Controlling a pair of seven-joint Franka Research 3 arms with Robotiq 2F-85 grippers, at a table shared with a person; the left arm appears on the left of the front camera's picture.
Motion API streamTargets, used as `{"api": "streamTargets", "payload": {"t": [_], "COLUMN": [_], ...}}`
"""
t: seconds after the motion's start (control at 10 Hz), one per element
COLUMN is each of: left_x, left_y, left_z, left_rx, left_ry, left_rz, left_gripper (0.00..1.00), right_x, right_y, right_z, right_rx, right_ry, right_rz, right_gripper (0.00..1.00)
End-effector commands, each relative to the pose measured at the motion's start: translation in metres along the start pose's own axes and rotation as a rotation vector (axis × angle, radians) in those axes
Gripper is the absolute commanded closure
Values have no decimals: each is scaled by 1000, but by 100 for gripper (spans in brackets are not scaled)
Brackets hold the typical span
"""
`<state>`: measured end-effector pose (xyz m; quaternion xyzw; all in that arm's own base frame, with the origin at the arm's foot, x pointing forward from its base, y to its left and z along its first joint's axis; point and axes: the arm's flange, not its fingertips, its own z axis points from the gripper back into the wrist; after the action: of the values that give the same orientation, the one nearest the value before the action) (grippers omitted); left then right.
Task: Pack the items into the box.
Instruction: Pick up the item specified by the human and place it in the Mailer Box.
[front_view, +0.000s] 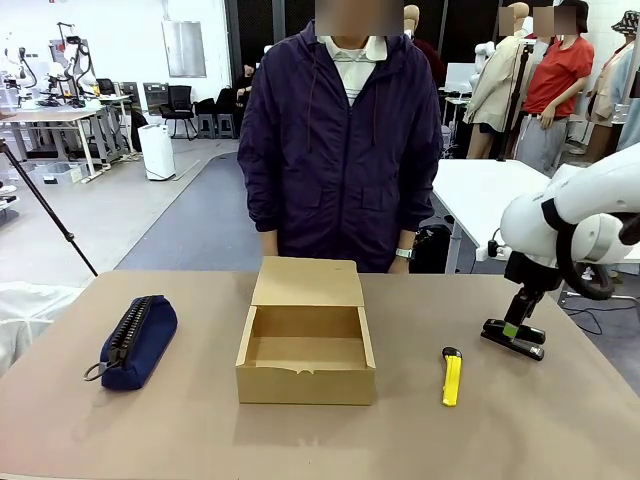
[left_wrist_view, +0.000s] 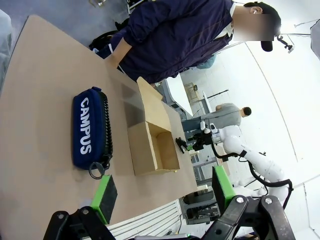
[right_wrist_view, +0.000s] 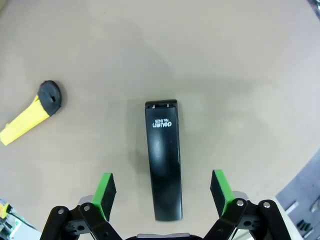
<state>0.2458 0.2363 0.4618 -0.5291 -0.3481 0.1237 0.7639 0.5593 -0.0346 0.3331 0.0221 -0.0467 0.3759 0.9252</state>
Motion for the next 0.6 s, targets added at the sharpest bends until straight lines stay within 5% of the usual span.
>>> {"api": "streamTargets", "payload": {"t": [0.0, 0.5], "left_x": [1, 1], "left_y": [-1, -1], "left_z": [1, 1], "left_rx": [-23, -23], "left_ry": [-12, -12], "left_rz": [-12, -12], "left_gripper": [0, 0], "right_x": [1, -2], "right_y": [-11, -10], "right_z": [-19, -32], "right_rx": [13, 6], "right_ry": [-21, -28], "right_rz": [51, 72], "right_gripper": [0, 0]}}
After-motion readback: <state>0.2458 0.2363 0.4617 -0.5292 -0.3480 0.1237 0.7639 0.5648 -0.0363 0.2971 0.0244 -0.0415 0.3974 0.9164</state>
